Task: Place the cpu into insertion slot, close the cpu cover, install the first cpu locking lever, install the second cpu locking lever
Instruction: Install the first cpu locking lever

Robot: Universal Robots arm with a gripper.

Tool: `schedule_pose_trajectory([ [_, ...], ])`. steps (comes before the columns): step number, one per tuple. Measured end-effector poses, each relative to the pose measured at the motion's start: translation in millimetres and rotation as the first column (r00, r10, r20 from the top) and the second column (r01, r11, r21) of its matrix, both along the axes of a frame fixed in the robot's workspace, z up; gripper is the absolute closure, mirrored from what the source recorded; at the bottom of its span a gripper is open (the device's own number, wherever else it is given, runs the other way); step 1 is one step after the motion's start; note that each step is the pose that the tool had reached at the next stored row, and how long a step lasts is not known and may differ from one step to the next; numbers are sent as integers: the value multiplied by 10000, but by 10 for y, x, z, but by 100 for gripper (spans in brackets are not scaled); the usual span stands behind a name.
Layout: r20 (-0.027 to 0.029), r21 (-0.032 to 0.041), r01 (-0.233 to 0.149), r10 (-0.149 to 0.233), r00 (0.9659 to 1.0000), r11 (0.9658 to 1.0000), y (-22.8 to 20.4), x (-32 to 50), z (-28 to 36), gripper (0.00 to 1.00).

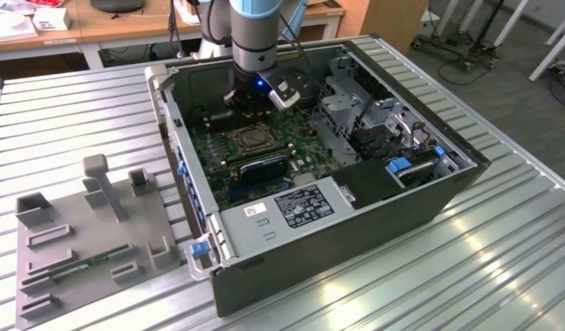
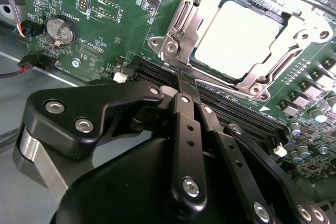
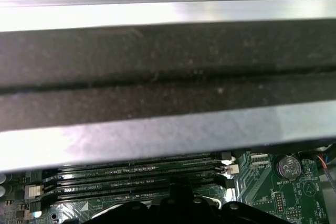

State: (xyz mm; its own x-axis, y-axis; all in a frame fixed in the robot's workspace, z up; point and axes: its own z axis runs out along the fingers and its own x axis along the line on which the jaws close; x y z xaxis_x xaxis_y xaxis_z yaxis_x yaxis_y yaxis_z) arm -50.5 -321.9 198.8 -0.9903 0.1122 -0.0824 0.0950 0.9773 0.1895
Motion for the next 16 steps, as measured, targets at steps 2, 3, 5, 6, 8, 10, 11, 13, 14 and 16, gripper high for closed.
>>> schedule_pose_trajectory([
  [2, 0, -8, -1, 1, 10000, 10000, -5, 1, -2, 89],
  [3, 1, -11, 0, 0, 10000, 10000, -7, 0, -3, 89],
  [5, 0, -17, -1, 1, 10000, 10000, -10, 0, -7, 89],
  [6, -1, -22, -1, 1, 10000, 10000, -12, 0, -8, 89],
  [8, -1, -30, -1, 1, 10000, 10000, -14, 0, -12, 89],
  [10, -1, -41, -1, 1, 10000, 10000, -16, 1, -14, 89],
  [11, -1, -46, -1, 1, 10000, 10000, -17, 0, -15, 89],
  [13, -2, -55, -1, 1, 10000, 10000, -20, 0, -19, 89],
  [14, -2, -59, -2, 2, 10000, 10000, -21, 0, -20, 89],
  [16, -1, -69, -1, 1, 10000, 10000, -24, 1, -23, 89],
])
